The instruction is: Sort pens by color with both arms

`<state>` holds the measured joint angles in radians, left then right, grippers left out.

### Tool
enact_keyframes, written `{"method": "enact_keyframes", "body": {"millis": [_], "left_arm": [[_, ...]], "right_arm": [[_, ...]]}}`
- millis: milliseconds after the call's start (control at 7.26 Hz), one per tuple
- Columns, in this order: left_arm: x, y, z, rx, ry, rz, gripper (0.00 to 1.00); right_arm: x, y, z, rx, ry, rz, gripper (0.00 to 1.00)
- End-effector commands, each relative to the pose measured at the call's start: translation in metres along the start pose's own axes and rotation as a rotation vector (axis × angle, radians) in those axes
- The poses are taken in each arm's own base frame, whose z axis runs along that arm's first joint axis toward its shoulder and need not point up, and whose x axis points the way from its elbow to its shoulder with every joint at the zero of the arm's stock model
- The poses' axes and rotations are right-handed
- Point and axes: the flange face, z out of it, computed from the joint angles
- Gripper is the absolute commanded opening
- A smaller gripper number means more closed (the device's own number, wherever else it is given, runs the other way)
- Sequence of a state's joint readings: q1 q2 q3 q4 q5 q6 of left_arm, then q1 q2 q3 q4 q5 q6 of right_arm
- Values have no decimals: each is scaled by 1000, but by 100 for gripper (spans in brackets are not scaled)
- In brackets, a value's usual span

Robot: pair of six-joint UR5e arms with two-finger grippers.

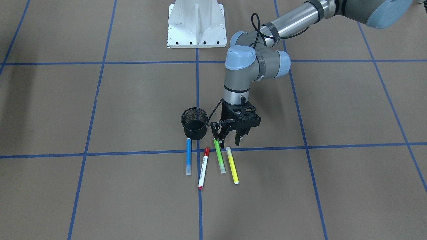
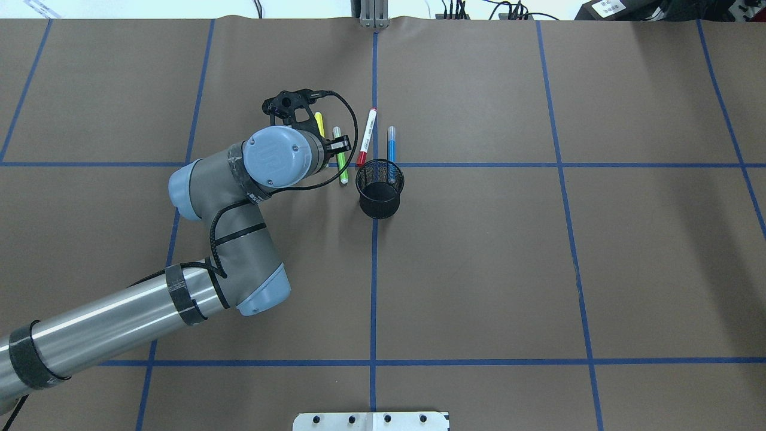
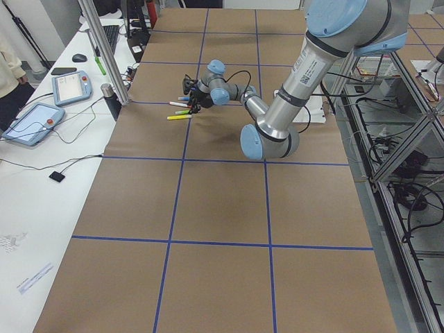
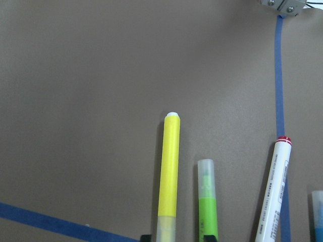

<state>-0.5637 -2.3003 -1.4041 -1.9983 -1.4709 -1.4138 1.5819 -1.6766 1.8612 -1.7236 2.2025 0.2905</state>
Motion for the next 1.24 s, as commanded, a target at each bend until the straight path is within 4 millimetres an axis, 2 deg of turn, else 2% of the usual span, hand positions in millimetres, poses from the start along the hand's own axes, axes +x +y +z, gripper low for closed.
{"method": "enact_keyframes", "body": {"millis": [0,276,413,551,689,827,965,1102], "left_arm": [[-11,-7,-40,10,54,99,100],[-50,-40,-81,-68,-10,180,100],[-75,-76,-100,-116,-26,214,100],[-102,-125,-114,-167,-55,258,100],[-145,-171,-124,-205,-77,281,100],[-203,-224,-141,-249,-83,310,100],[-253,-265,-152,-279,-102,349,100],[-292,-298,-155,-312,-107,365,100]], "right_arm": [[-14,1,-15,17,-55,-23,100],[-20,2,-20,22,-81,-118,100],[-21,3,-21,23,-86,-132,100],[-18,6,-17,11,-99,-130,100],[-18,6,-16,10,-99,-129,100],[-16,5,-14,7,-97,-128,100],[-13,5,-12,4,-80,-122,100],[-6,3,-7,1,-45,-113,100]]}}
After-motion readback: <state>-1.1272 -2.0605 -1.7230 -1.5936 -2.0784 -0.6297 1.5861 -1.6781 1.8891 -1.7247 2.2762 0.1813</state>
